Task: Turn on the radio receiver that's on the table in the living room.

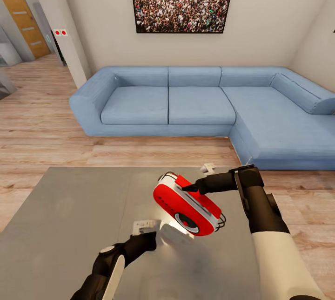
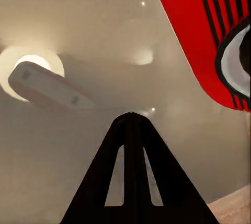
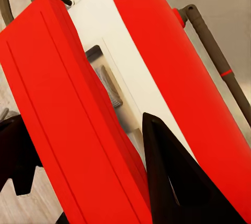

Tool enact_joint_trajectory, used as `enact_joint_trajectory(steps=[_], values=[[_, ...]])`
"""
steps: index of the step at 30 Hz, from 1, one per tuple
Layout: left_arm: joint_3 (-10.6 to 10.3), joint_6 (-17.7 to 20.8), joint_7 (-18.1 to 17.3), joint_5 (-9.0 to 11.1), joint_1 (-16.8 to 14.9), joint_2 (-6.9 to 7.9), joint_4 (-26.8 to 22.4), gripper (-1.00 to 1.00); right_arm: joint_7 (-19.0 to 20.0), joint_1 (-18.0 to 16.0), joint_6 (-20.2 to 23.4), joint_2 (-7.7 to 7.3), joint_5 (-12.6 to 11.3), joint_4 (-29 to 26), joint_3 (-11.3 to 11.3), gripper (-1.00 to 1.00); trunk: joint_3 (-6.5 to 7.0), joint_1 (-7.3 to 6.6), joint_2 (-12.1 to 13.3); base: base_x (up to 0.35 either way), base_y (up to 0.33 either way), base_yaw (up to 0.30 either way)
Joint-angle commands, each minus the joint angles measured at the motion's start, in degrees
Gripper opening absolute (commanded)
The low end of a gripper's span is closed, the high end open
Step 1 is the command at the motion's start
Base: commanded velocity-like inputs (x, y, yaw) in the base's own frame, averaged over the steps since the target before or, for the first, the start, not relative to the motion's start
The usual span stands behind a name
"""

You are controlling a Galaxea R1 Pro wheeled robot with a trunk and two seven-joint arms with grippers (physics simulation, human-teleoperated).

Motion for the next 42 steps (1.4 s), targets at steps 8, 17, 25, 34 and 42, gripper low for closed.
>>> enact_joint_trajectory(steps=[8,17,25,34,42], values=[[-3.44,-0.12,0.02,1.42,-0.77,0.0,0.0,-1.0,0.1,-0.02,0.22,0.09,-0.28,-0.06,0.15,-1.0,0.0,0.0,0.0,0.0,0.0,0.0],[-5.0,-0.77,0.02,4.72,-2.65,0.0,2.48,-1.0,0.11,-0.03,0.22,0.18,-0.35,-0.07,0.15,-1.0,0.0,0.0,0.0,0.0,0.0,0.0],[-10.02,-0.85,0.02,10.57,-3.32,0.0,2.62,-1.0,0.1,0.0,0.22,0.19,-0.35,-0.07,0.18,-1.0,0.0,0.0,0.0,0.0,0.0,0.0],[-11.19,-0.88,0.02,11.35,-3.34,0.0,2.8,-1.0,0.1,0.01,0.22,0.19,-0.35,-0.07,0.3,-1.0,0.0,0.0,0.0,0.0,0.0,0.0],[-11.26,-0.96,0.09,13.5,-5.98,0.0,2.85,-1.0,0.1,0.01,0.22,0.26,-0.35,-0.07,0.33,-1.0,0.0,0.0,0.0,0.0,0.0,0.0]])
